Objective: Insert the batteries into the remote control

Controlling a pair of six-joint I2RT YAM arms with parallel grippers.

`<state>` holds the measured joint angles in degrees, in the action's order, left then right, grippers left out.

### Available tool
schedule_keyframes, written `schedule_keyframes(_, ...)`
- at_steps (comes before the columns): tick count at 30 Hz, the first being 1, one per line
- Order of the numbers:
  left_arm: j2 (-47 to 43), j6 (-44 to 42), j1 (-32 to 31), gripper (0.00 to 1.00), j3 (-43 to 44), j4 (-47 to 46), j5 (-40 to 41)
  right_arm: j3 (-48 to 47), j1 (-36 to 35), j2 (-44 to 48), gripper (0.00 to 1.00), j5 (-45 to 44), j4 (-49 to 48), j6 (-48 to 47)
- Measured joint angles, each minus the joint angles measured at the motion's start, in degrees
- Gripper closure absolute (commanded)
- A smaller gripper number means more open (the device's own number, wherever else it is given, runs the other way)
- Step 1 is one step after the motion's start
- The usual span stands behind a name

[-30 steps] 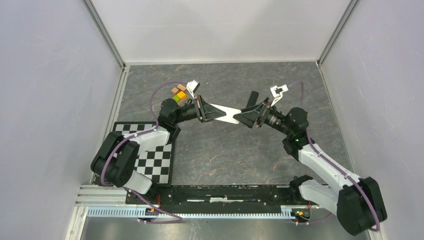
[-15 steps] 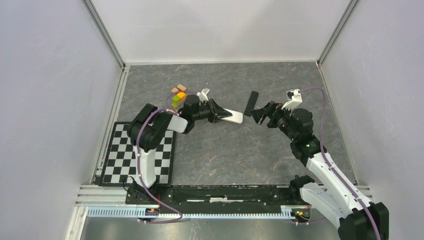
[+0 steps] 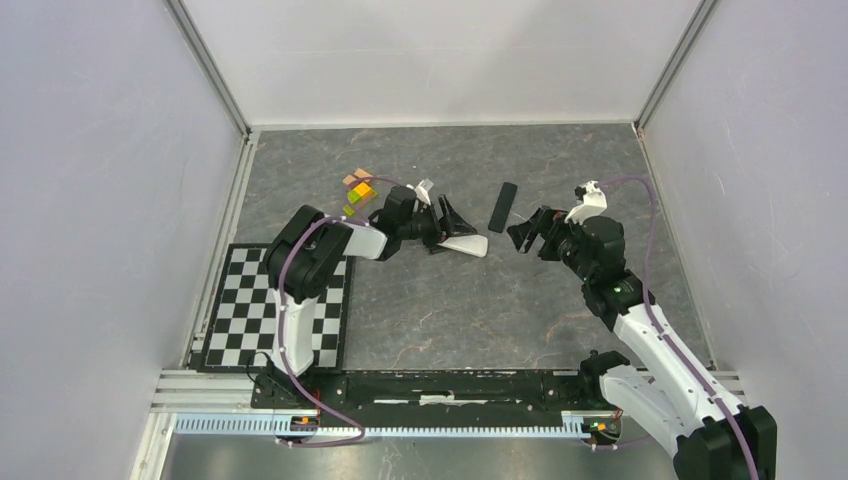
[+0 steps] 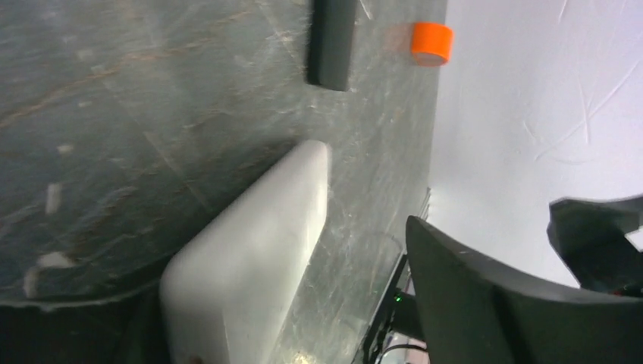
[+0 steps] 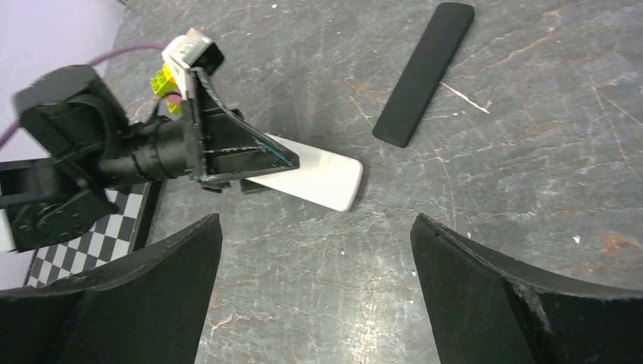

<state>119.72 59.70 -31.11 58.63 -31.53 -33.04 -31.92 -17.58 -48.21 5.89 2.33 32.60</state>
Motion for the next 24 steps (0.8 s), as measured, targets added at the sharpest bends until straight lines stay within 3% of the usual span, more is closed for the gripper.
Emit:
schedule_keyframes(16, -14.1, -17.4, -0.9, 0.0, 0.6, 27.8, 24.1, -5.5, 0.5, 2.8, 0.02, -6.4, 7.6, -4.0)
schedule_keyframes(24, -23.1, -21.8, -0.7, 0.0, -4.7, 40.9, 34.6, -6.0, 0.7, 4.5, 0.02, -8.5, 11.2, -6.0)
